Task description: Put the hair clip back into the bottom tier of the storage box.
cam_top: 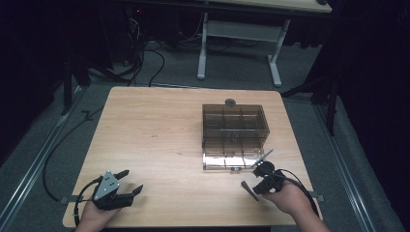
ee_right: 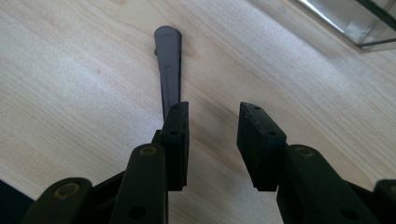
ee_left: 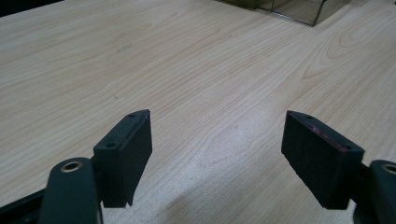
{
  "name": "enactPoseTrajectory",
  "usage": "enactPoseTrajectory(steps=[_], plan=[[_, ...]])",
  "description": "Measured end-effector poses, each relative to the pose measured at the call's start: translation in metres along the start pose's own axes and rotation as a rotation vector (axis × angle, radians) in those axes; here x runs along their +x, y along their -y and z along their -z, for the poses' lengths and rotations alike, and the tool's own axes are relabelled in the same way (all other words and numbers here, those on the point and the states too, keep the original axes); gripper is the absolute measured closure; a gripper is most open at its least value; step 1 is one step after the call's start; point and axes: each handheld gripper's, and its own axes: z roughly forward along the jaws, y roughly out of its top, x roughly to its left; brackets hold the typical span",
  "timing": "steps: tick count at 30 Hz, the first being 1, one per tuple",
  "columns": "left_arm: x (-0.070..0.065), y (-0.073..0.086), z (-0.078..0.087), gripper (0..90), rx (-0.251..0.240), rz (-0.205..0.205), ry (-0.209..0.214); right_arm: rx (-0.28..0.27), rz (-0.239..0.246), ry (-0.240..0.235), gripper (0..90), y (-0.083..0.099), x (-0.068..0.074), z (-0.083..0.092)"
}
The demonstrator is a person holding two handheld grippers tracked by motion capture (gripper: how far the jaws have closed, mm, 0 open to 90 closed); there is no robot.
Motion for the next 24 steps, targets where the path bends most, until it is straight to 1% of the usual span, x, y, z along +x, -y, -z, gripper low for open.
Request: enactPoseTrajectory(steps=[3,4,5,6,7,9,14,16,17,24], plan=[[0.000,0.000,0.000,25.0,0.002,-0.004,0.001,0.011,0.005,-0.005,64.2,-0.001,0.001,0.000],[0.000,0.000,0.000,25.0,0.002,-0.004,0.001,0.013,0.008,-0.009,64.2,-0.001,0.002,0.000],[0.000,0.000,0.000,25.0,0.000,-0.001,0.001,0.023,0.011,-0.022,64.1,-0.002,0.004,-0.001],[0.000,0.000,0.000,25.0,0.001,-0.001,0.003,0.027,0.022,-0.024,63.9,-0.003,0.005,-0.002],[0.000,0.000,0.000,25.0,0.001,-0.001,0.003,0.027,0.022,-0.024,63.9,-0.003,0.005,-0.002],[0.000,0.000,0.000,25.0,0.001,-0.004,0.002,0.050,0.033,-0.029,63.5,-0.006,0.008,-0.007],[0.000,0.000,0.000,25.0,0.000,-0.005,0.006,0.061,0.058,-0.029,63.9,-0.012,0.013,-0.012],[0.000,0.000,0.000,25.0,0.001,-0.006,0.006,0.064,0.052,-0.027,64.2,-0.013,0.015,-0.012],[0.000,0.000,0.000,25.0,0.001,-0.006,0.006,0.062,0.072,-0.023,64.9,-0.015,0.015,-0.012],[0.000,0.000,0.000,25.0,0.004,-0.010,0.006,0.078,0.093,-0.006,69.2,-0.026,0.020,-0.009]])
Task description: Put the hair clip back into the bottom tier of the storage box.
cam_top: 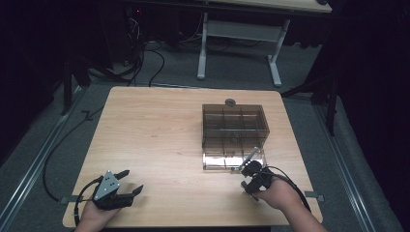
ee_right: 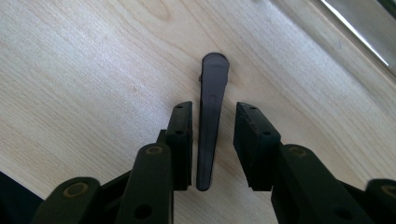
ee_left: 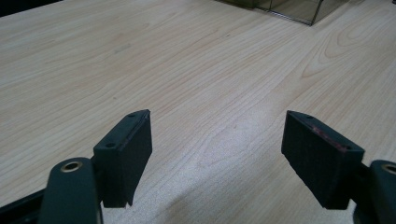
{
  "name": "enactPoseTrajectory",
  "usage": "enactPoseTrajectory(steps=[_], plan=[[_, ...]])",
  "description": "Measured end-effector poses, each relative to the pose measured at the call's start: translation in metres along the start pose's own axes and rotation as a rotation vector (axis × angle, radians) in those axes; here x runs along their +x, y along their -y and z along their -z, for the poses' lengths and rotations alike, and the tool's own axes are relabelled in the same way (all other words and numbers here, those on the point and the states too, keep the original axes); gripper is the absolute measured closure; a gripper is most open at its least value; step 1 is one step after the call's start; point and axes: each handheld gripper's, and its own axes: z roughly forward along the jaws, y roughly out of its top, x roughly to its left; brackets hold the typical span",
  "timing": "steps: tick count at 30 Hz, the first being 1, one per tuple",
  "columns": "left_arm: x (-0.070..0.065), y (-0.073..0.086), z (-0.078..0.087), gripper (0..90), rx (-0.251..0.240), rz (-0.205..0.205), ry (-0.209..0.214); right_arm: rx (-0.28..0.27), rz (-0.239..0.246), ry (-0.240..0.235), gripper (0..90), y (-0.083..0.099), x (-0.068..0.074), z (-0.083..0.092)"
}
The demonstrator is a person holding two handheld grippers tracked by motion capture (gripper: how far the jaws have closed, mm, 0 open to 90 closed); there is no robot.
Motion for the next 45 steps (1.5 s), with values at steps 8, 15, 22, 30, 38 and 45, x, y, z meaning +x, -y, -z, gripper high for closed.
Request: enactPoseTrajectory(steps=[8,15,22,30,38,45], plan=[[-0.0002,0.0001,0.0001,25.0,-0.002,-0.001,0.003,0.029,0.006,0.007,74.8,-0.0053,0.0028,-0.0024],[-0.0002,0.0000,0.0000,25.0,-0.001,-0.002,0.003,0.029,0.009,0.001,77.6,-0.0049,0.0010,-0.0031],[-0.0002,0.0000,0.0000,25.0,0.000,-0.002,0.003,0.029,0.000,-0.003,80.0,-0.0054,0.0009,-0.0023],[-0.0003,0.0000,0.0000,25.0,-0.001,-0.003,0.003,0.038,0.004,-0.006,81.2,-0.0069,0.0012,-0.0032],[-0.0004,0.0001,-0.0001,25.0,-0.003,-0.002,0.002,0.029,0.000,-0.005,82.2,-0.0071,0.0003,-0.0021],[-0.0003,0.0001,0.0000,25.0,-0.001,-0.002,0.003,0.024,-0.005,-0.006,82.3,-0.0078,-0.0006,0.0011]])
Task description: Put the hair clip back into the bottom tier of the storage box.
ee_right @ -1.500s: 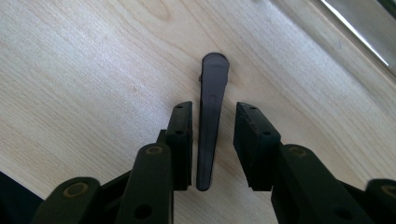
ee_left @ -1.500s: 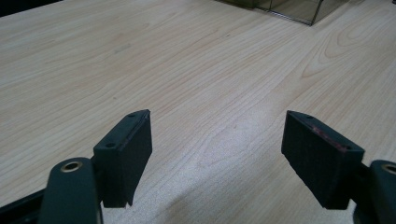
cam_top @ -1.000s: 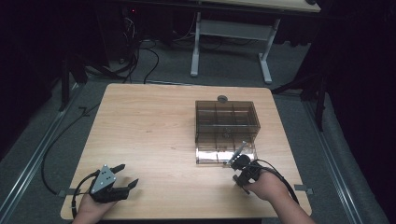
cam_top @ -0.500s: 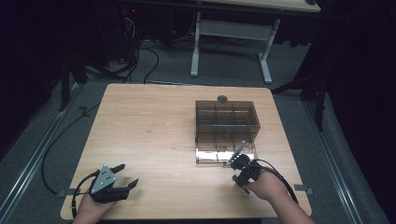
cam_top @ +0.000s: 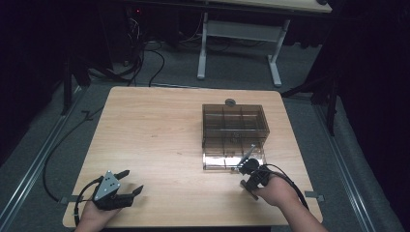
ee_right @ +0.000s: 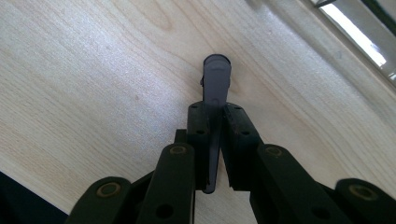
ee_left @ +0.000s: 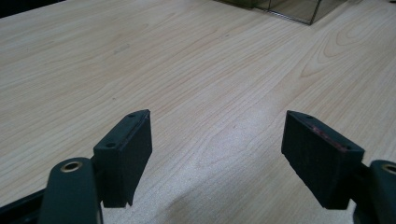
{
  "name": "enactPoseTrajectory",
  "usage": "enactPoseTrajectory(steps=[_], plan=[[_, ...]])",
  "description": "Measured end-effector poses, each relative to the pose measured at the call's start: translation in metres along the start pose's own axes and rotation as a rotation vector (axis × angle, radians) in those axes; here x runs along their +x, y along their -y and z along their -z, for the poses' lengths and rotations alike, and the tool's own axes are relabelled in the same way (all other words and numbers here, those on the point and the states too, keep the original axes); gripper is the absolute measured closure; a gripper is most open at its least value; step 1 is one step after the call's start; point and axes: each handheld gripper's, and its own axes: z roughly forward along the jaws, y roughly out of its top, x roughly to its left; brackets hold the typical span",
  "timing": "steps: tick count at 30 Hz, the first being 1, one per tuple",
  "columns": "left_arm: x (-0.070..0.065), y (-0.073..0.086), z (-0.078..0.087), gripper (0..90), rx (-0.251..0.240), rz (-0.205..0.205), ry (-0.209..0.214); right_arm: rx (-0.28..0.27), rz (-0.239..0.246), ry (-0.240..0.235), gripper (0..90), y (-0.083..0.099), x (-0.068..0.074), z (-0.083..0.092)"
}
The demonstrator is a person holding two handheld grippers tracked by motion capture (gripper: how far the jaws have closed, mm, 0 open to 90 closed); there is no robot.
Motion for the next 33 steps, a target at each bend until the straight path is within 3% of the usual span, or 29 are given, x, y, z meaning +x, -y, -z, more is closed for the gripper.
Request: enactPoseTrajectory(steps=[33], plan=[[0.000,0.000,0.000,25.0,-0.001,0.001,0.002,-0.033,0.003,0.004,82.5,-0.009,-0.011,0.026]])
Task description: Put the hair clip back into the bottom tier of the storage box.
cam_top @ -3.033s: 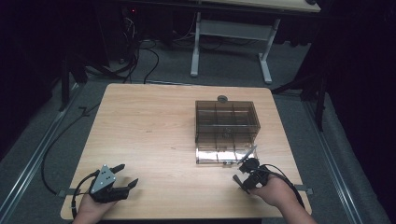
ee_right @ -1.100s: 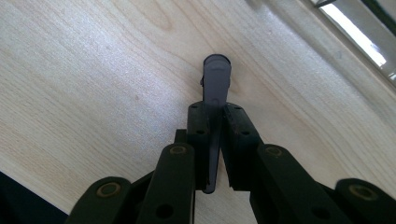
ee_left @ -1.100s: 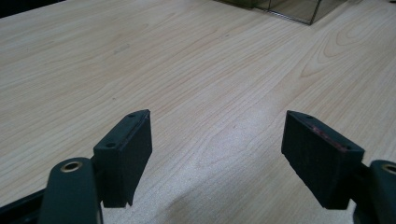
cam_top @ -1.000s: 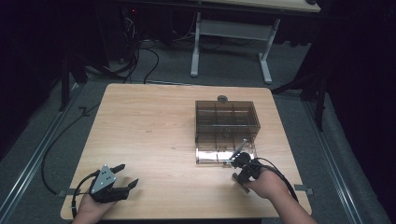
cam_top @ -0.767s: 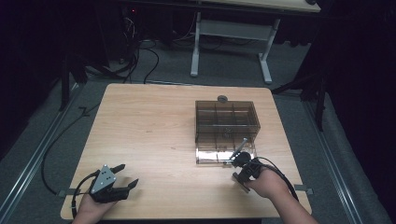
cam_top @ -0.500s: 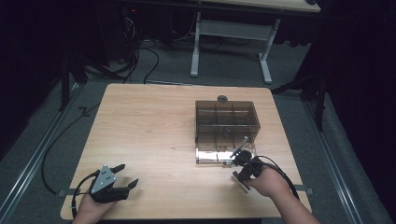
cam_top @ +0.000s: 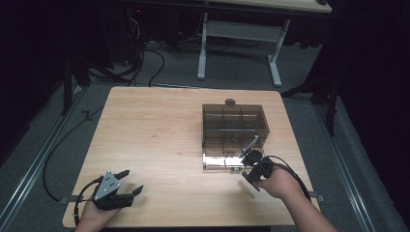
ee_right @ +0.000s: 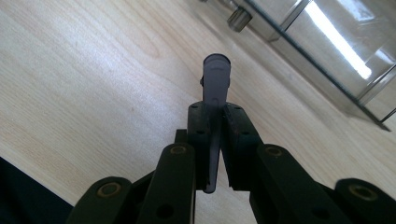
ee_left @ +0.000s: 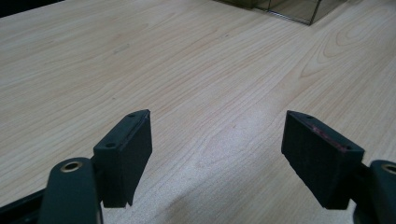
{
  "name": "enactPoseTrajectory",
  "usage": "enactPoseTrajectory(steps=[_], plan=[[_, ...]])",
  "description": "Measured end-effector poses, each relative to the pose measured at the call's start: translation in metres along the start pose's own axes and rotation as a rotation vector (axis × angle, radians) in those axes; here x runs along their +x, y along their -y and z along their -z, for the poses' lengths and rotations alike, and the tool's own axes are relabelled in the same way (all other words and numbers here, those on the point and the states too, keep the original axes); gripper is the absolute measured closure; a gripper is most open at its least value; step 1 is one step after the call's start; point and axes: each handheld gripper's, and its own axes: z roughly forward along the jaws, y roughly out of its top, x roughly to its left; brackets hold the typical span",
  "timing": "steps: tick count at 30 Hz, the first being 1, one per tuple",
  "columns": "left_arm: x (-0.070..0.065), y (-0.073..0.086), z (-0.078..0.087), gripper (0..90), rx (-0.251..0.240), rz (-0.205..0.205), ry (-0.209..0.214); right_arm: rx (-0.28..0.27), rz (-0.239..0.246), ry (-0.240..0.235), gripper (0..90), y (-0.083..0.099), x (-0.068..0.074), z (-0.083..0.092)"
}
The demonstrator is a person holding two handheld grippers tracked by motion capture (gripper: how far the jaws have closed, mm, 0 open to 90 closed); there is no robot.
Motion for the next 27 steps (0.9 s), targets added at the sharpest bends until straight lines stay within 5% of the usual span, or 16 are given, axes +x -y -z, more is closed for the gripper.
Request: enactPoseTrajectory(steps=[27], plan=[[0.000,0.000,0.000,25.0,-0.001,0.002,0.002,-0.014,0.020,0.016,82.5,-0.042,-0.016,0.003]])
